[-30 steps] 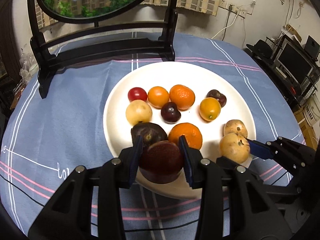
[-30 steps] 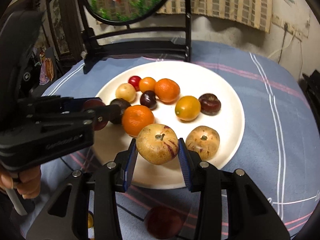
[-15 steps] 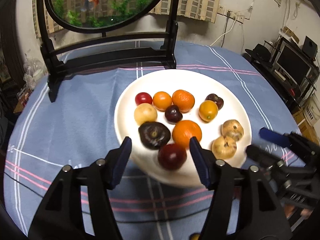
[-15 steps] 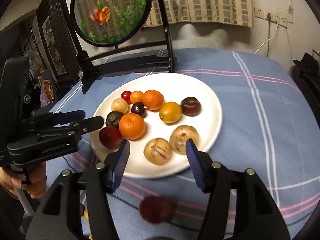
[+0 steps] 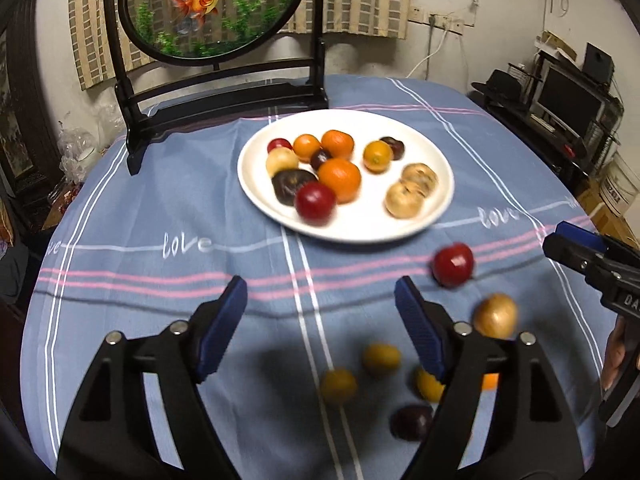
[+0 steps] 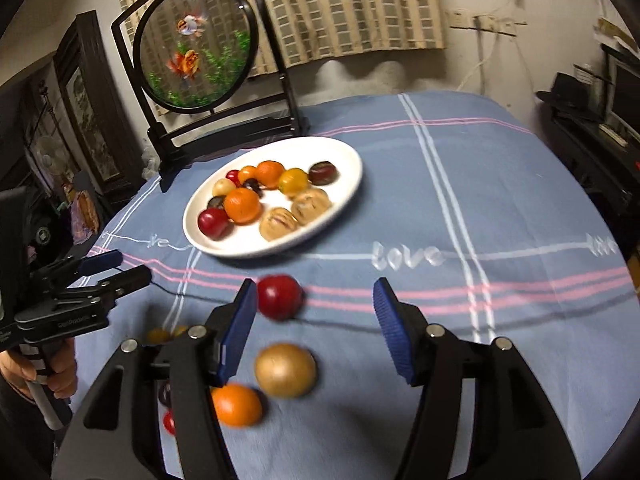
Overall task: Organize fruits
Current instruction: 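Withdraw both open grippers from the plate back to the fruit cluster, then close the left gripper on the small red tomato, then close the right gripper on a tangerine while the left gripper holds the red tomato, then carry the red tomato and tangerine over the white plate and open both grippers, then withdraw both open grippers from the plate back to the fruit cluster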
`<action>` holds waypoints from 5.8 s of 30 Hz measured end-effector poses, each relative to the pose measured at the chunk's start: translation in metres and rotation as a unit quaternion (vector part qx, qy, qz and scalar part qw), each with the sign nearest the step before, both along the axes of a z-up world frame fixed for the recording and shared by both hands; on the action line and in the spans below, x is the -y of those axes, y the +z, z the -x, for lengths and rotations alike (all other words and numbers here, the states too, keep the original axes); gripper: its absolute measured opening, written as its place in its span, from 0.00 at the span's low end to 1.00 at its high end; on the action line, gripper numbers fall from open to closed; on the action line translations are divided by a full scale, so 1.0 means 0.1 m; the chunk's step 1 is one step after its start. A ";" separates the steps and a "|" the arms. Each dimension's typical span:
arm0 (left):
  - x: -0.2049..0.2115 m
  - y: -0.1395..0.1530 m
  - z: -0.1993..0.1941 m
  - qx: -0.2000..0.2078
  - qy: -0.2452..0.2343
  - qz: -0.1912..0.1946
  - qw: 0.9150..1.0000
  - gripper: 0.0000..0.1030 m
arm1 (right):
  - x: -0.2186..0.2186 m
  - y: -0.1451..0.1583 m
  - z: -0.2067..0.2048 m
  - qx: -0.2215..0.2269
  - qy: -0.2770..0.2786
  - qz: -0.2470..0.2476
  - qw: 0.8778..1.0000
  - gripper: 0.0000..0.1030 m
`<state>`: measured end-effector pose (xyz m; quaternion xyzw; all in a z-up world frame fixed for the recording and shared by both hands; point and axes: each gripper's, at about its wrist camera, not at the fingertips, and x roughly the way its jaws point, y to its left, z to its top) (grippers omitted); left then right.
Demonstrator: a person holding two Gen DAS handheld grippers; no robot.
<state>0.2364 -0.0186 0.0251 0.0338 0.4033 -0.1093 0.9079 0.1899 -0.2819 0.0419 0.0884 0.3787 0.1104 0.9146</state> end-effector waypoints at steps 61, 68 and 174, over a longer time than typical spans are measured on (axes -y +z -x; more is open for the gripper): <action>0.56 -0.65 0.87 -0.103 0.035 0.032 0.994 0.51 | -0.09 -0.48 0.88 -0.043 0.038 -0.022 0.998 0.59; 0.42 -0.60 0.99 -0.110 -0.003 0.054 0.992 0.29 | -0.12 -0.45 0.91 -0.034 0.044 -0.008 0.998 0.59; -0.09 -0.08 -1.32 -0.030 0.043 0.070 0.996 0.68 | -0.78 -0.02 -1.46 0.010 0.044 0.015 0.999 0.59</action>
